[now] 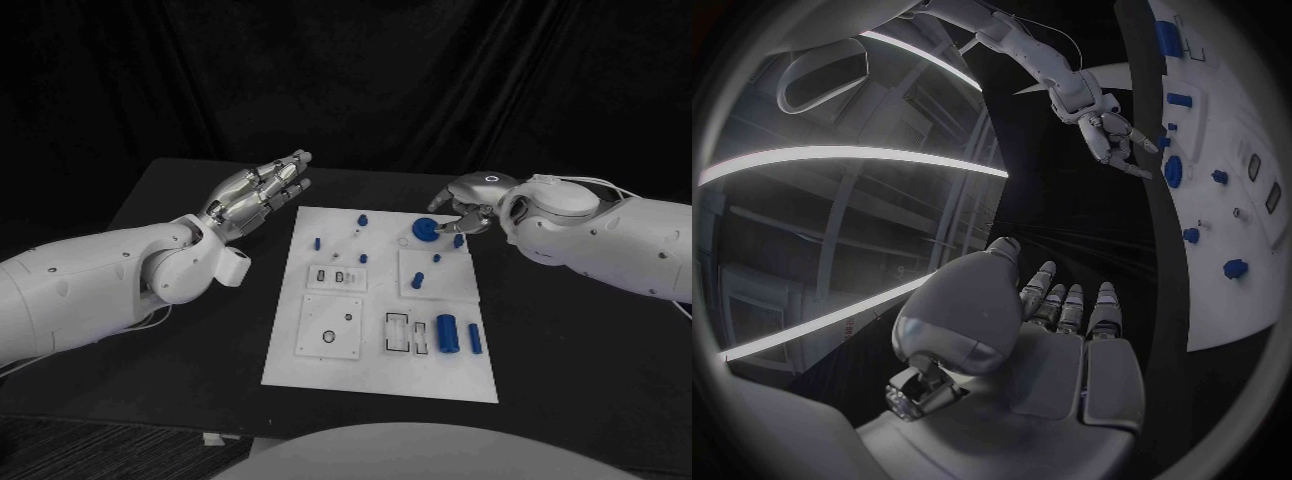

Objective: Assemble the parts on the task board

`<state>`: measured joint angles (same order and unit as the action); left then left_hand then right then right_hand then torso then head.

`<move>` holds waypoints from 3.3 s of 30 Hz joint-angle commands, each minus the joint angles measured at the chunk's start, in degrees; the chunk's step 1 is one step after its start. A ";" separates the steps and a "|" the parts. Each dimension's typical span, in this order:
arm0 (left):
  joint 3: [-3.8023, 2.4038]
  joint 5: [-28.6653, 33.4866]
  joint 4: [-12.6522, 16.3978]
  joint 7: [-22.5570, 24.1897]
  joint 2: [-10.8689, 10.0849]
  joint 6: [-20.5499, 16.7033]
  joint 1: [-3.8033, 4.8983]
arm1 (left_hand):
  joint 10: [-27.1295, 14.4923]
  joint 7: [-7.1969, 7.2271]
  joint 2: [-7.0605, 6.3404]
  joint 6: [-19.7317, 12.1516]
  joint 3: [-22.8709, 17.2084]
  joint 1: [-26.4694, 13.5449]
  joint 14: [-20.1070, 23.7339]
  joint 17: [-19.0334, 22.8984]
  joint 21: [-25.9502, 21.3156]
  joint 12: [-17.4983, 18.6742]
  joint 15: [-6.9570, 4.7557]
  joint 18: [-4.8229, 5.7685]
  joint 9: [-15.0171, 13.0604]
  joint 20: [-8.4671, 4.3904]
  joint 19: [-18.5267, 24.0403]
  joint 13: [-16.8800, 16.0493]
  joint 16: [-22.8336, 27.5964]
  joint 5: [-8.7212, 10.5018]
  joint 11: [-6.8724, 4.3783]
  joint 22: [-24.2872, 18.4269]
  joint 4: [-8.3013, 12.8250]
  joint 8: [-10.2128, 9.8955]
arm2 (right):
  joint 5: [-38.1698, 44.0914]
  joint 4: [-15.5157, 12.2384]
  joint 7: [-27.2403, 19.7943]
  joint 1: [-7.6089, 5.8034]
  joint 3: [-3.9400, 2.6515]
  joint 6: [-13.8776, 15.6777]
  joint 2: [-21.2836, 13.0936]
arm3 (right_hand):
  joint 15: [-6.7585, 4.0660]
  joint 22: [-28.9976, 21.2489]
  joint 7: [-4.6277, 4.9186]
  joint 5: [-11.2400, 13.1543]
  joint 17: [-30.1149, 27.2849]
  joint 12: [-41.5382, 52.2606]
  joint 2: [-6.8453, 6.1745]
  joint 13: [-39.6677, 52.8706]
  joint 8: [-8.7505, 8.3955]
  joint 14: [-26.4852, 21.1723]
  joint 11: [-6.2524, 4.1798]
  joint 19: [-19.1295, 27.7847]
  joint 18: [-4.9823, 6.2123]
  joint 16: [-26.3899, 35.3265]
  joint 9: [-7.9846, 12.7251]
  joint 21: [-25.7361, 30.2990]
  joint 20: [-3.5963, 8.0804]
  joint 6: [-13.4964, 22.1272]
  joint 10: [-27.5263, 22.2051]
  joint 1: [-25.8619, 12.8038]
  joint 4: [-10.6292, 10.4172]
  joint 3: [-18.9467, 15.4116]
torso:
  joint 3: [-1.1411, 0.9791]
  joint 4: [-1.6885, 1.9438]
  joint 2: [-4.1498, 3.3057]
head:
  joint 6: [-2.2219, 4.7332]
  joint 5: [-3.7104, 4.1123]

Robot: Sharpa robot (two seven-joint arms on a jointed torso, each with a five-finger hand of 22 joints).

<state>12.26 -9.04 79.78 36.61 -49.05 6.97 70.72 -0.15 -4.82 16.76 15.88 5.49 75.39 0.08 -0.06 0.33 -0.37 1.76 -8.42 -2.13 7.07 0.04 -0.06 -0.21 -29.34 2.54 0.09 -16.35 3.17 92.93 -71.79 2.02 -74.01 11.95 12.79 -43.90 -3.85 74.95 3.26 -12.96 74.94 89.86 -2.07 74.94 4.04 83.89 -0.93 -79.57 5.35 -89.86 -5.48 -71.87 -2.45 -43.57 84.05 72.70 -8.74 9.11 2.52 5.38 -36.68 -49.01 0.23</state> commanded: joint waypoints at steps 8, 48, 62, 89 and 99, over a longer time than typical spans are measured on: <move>-0.06 0.07 -0.03 0.56 0.16 1.03 -0.12 | 0.15 -0.03 0.00 0.24 -0.32 0.78 -0.08 0.06 -0.33 0.37 0.36 -0.96 -0.09 0.39 -0.04 0.06 0.21 -0.38 0.43 -0.09 -0.04 0.21 | 0.09 1.17 1.40 0.36 -0.04 0.19 1.19 | -0.59 4.68 0.08 -1.03 15.06 0.14 0.07 15.06 0.01 6.11 -0.49 -0.10 -0.98 -0.14 -0.05 -0.36 0.30 0.22 5.95 0.90 0.78 0.25 | 0.00 0.00 0.00 | -0.14 0.13; -0.06 0.06 -0.37 -0.26 0.66 2.23 -0.34 | 0.15 -0.10 0.00 0.16 -0.51 0.82 -0.08 0.06 -0.33 0.37 0.46 -0.95 -0.07 0.48 -0.04 0.06 0.21 -0.36 0.52 -0.09 -0.10 0.20 | 0.09 8.77 0.93 3.15 -0.06 -3.24 7.19 | 0.55 5.11 2.35 2.07 15.06 0.14 -0.49 15.06 3.95 6.11 1.18 -0.65 -0.90 -0.14 -3.59 0.54 -0.46 -5.33 5.95 0.36 2.53 -0.46 | 0.01 -0.01 0.03 | -0.80 -0.07; -0.06 0.06 -0.44 -0.52 0.78 2.70 -0.39 | 0.15 -0.18 0.01 0.04 -0.77 0.84 -0.08 0.06 -0.33 0.37 0.70 -0.96 -0.05 0.71 -0.04 0.06 0.21 -0.36 0.62 -0.09 -0.15 0.18 | 0.10 8.75 -0.36 3.21 -0.06 -3.00 7.46 | 0.70 5.04 2.36 -6.64 15.06 0.14 -0.42 15.06 7.06 6.11 1.28 -0.35 -0.70 -0.14 -6.77 1.77 -0.78 -5.24 5.95 2.57 5.39 1.93 | 0.03 0.00 0.03 | -0.72 -0.12; -0.06 0.06 -0.54 -0.68 0.68 2.66 -0.46 | 0.15 -0.24 -0.02 -0.04 -1.01 0.89 -0.08 0.06 -0.33 0.37 0.92 -0.97 -0.04 1.00 -0.04 0.06 0.21 -0.38 0.70 -0.09 -0.14 0.17 | 0.10 4.90 -2.56 2.37 -0.08 5.31 4.62 | -0.33 6.19 1.02 4.58 15.06 0.14 -1.14 15.06 4.69 6.11 0.11 -1.55 -0.97 -0.14 -4.75 1.36 0.18 5.39 5.95 -0.47 2.82 -0.44 | 0.04 -0.05 0.10 | 0.24 -0.02; -0.06 0.06 -0.63 -0.71 0.79 2.80 -0.50 | 0.15 -0.24 -0.02 -0.04 -1.01 0.89 -0.08 0.06 -0.33 0.37 0.92 -0.97 -0.04 1.00 -0.04 0.06 0.21 -0.38 0.70 -0.09 -0.14 0.17 | 0.10 4.42 -2.26 2.22 -0.08 4.27 3.69 | -0.03 6.55 1.47 2.40 15.06 0.14 -0.04 15.06 6.67 6.11 0.48 -1.82 -1.03 -0.14 -4.87 1.30 -0.01 3.24 5.95 -2.25 0.62 -0.90 | 0.03 0.04 0.13 | 0.35 0.10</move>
<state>12.26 -9.05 79.10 35.32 -48.38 9.09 70.31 0.00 -4.82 16.75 15.87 4.79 75.84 0.05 -0.05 0.33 -0.37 2.18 -8.41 -2.11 7.68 -0.17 -0.08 -0.21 -29.34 2.68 0.08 -16.44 3.16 92.72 -67.29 -0.17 -71.68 11.88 16.47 -40.06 -3.79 74.94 4.83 -10.44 74.91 89.85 -2.17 74.93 10.51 83.95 -0.62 -81.11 4.46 -89.85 -10.29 -70.37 -2.39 -39.98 83.94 70.87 -7.82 8.28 2.55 5.47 -36.55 -48.66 0.42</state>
